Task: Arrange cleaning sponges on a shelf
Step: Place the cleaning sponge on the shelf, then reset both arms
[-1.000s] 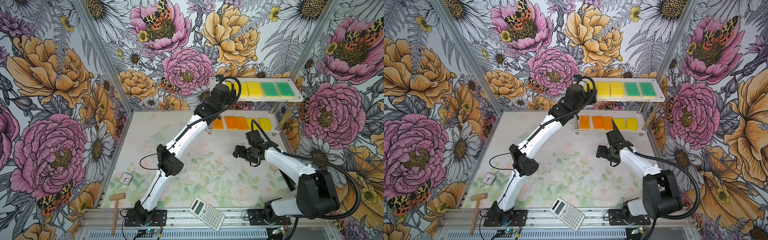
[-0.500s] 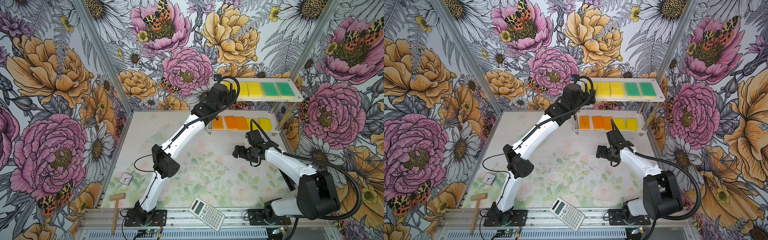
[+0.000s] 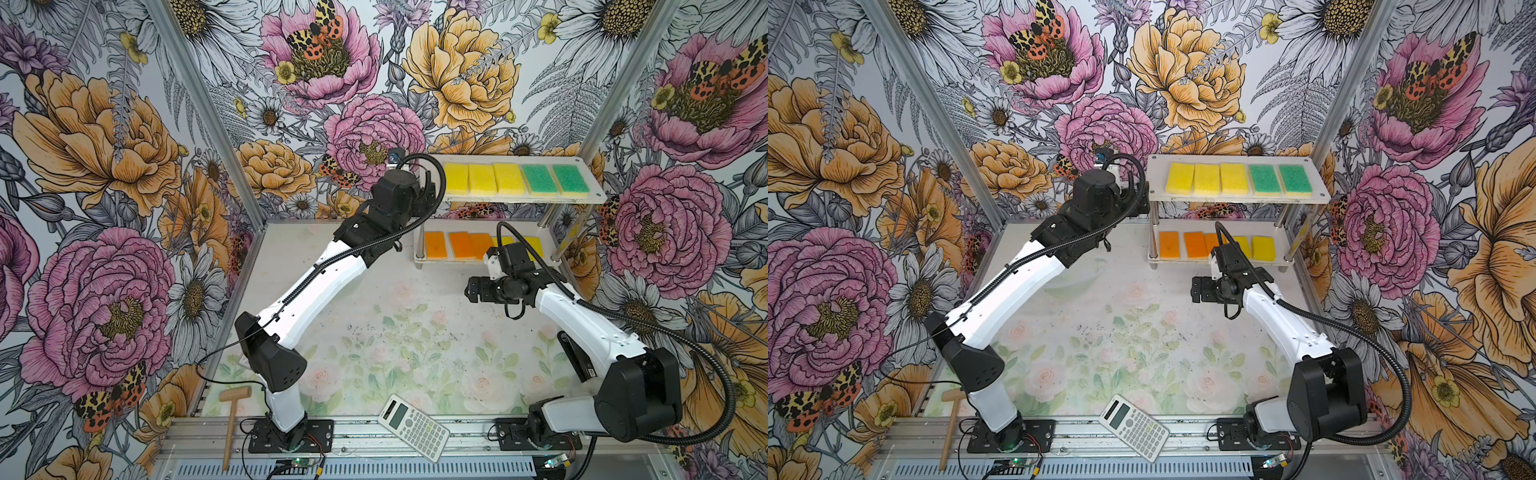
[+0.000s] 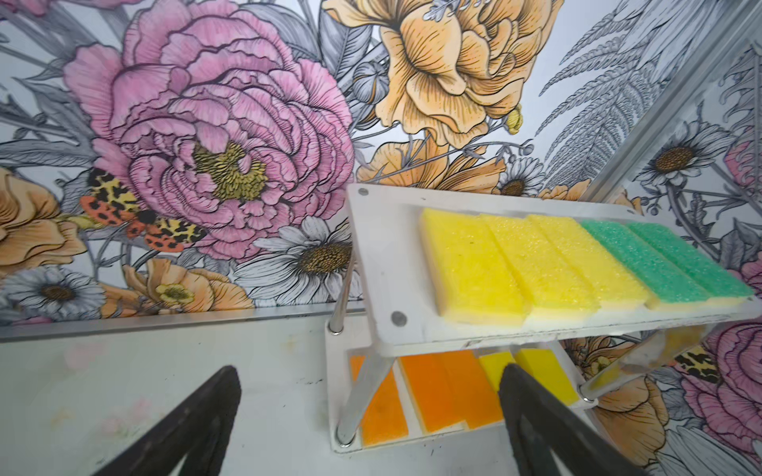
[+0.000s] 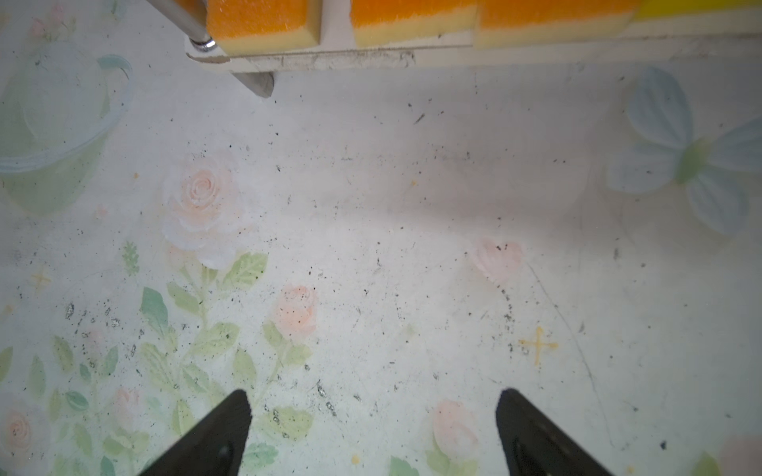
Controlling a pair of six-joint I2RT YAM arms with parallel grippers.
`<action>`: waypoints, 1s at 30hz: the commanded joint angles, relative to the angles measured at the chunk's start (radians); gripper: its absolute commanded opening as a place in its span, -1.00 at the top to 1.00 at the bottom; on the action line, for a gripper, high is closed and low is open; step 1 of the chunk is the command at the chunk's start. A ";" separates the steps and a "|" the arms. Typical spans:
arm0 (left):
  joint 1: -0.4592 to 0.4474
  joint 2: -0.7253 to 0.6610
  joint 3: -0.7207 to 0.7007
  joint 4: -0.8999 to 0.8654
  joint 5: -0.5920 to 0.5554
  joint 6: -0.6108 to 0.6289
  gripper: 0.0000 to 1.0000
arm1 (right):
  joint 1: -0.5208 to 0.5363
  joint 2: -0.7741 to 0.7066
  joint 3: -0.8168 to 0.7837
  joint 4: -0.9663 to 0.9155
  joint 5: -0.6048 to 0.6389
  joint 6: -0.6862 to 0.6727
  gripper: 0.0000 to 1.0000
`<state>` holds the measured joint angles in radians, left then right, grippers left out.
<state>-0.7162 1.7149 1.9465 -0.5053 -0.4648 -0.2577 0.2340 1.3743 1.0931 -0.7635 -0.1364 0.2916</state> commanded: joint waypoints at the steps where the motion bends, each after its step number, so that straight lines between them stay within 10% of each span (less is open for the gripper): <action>1: 0.063 -0.136 -0.210 0.102 -0.039 0.006 -0.98 | -0.007 -0.053 0.055 -0.032 0.046 -0.099 -0.91; 15: 0.427 -0.789 -1.255 0.740 0.264 0.034 -0.98 | -0.008 -0.056 0.141 -0.028 0.179 -0.223 -0.87; 22: 0.729 -0.864 -1.435 0.784 0.495 0.020 -0.98 | -0.011 -0.020 0.134 0.065 0.285 -0.287 -0.82; 30: 0.821 -0.819 -1.573 0.963 0.512 0.053 -0.98 | -0.034 -0.113 -0.164 0.526 0.257 -0.369 -0.82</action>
<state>0.0929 0.8841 0.3965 0.3439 0.0090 -0.2420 0.2173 1.3109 1.0187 -0.4706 0.1333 -0.0277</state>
